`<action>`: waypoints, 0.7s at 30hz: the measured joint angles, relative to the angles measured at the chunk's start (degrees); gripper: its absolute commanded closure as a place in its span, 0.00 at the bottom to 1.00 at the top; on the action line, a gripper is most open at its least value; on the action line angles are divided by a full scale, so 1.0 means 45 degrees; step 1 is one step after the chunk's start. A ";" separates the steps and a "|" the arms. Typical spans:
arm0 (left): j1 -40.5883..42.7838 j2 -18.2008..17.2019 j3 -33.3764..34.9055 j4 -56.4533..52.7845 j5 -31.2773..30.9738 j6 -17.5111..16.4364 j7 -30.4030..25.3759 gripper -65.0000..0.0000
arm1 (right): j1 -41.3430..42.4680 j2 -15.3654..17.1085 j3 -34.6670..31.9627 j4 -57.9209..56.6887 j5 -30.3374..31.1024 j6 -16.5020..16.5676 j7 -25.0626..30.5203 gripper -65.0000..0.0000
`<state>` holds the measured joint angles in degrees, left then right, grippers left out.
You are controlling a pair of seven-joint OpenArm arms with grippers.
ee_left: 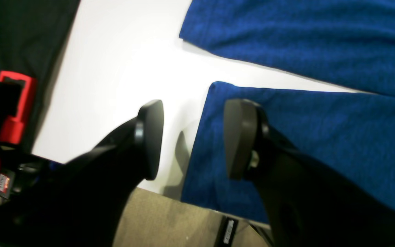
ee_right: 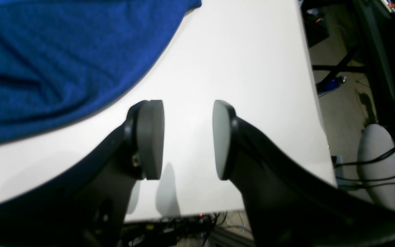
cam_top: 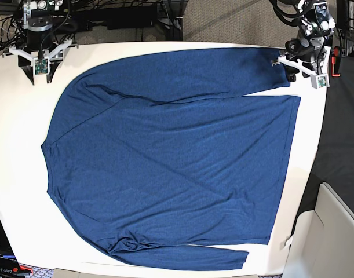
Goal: Fold the T-shirt properly
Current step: 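Lower both grippers to the shirt's shoulder corners and grasp them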
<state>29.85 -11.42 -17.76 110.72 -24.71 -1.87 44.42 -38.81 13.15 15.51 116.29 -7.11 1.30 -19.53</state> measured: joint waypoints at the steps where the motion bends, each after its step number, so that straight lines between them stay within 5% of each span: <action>1: 0.0000 0.0010 0.0005 -0.0107 -0.0112 -0.0301 0.0112 0.57 | 0.0053 0.0000 0.0000 0.0000 0.0000 -0.0005 0.0010 0.63; 4: -0.0019 0.0039 0.0005 -0.0418 -0.0335 -0.0865 0.0228 0.57 | 0.0087 -0.0015 0.0000 0.0000 0.0000 0.0005 -0.0005 0.63; 18: -0.0146 0.0005 0.0015 -0.1681 -0.0369 -0.0937 -0.0646 0.57 | 0.0369 0.0000 0.0000 0.0000 0.0000 -0.0005 0.0000 0.63; 21: -0.0063 0.0000 0.0015 -0.1681 -0.0729 -0.1515 -0.0665 0.57 | 0.0369 -0.0010 0.0000 0.0000 0.0005 0.0000 0.0000 0.63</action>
<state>29.56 -11.42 -17.69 103.15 -27.99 -8.69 41.43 -37.15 13.10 15.51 116.29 -7.09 1.30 -19.53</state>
